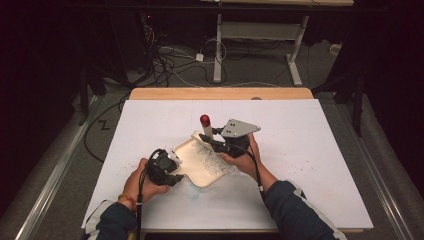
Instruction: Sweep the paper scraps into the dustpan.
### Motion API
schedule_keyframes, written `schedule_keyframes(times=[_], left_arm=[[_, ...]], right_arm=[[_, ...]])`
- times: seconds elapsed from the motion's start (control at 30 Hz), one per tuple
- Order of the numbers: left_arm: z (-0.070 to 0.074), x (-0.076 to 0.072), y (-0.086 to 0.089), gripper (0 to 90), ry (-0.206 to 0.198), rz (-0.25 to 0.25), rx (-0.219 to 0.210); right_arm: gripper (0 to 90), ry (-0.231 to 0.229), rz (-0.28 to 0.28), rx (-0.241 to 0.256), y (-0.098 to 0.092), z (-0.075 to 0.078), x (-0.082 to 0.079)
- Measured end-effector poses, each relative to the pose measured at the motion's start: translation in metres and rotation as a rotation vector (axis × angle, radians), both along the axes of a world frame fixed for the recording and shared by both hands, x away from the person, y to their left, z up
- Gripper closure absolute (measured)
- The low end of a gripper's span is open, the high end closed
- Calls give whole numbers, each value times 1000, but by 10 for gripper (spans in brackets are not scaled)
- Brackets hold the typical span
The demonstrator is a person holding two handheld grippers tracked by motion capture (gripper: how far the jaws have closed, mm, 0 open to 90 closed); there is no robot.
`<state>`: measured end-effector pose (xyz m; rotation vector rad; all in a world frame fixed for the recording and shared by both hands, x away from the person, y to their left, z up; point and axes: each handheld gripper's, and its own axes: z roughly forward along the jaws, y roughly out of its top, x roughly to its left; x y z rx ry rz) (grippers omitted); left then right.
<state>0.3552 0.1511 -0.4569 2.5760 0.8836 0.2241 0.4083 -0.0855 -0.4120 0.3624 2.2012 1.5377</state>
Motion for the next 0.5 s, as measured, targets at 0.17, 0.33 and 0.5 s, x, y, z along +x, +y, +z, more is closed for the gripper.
schedule_keyframes(times=[0.17, 0.33, 0.5], left_arm=[[-1, 0, -1, 633, -1, 0, 0], [-1, -1, -1, 634, -6, -1, 4], [-3, -2, 1, 633, -16, -8, 0]], right_arm=[[704, 3, 29, 26, 6, 6, -3], [704, -12, 8, 52, 6, 17, -4], [703, -24, -46, 84, -9, 34, -14]])
